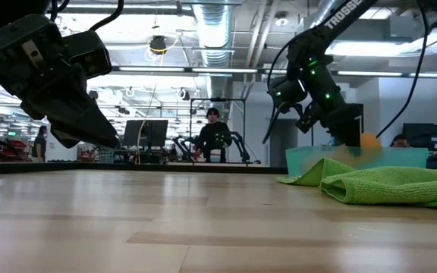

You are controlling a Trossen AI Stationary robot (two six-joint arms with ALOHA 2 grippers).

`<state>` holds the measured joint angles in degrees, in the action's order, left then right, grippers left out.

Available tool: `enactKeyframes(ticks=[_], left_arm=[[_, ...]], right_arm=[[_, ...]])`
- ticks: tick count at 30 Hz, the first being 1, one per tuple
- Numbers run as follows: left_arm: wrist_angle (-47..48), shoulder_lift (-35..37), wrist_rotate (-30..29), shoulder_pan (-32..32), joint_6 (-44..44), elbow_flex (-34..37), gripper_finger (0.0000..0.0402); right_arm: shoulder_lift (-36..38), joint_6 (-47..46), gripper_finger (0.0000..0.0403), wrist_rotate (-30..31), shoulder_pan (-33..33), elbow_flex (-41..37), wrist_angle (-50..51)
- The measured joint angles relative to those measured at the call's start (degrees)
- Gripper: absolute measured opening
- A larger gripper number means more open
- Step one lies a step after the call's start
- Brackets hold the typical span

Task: Roll microfiber towels into tight, uniform cylinder then place into a basket
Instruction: Put the rolled orange towel into the blue bin

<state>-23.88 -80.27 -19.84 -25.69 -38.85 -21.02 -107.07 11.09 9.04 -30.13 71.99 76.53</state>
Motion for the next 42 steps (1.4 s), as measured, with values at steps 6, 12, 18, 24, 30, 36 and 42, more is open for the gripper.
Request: enactKeyframes(ticks=[6,12,18,24,30,36,42], left_arm=[[0.02,0.0,0.0,0.0,0.0,0.0,0.0104],[0.04,0.01,0.0,0.0,0.0,0.0,0.0104],[0.04,0.01,0.01,0.0,0.0,0.0,0.0104],[0.04,0.01,0.01,0.0,0.0,0.0,0.0104],[0.04,0.01,0.01,0.0,0.0,0.0,0.0104],[0.04,0.0,0.01,0.0,0.0,0.0,0.0104],[-0.73,0.0,-0.39,0.03,0.41,0.0,0.0104]], right_arm=[[0.56,1.35,0.0196,0.0,0.11,0.0,-0.11],[0.55,0.42,0.0198,0.0,0.11,0.02,-0.54],[0.55,-1.59,0.0199,0.0,0.11,0.02,-1.14],[0.53,-1.62,0.0234,0.29,0.97,0.02,-1.88],[0.52,-1.58,0.0255,0.39,1.64,0.02,-1.16],[0.54,-1.6,0.0255,0.17,1.61,0.02,1.65],[6.37,-1.6,0.0256,0.14,1.03,0.02,-0.21]])
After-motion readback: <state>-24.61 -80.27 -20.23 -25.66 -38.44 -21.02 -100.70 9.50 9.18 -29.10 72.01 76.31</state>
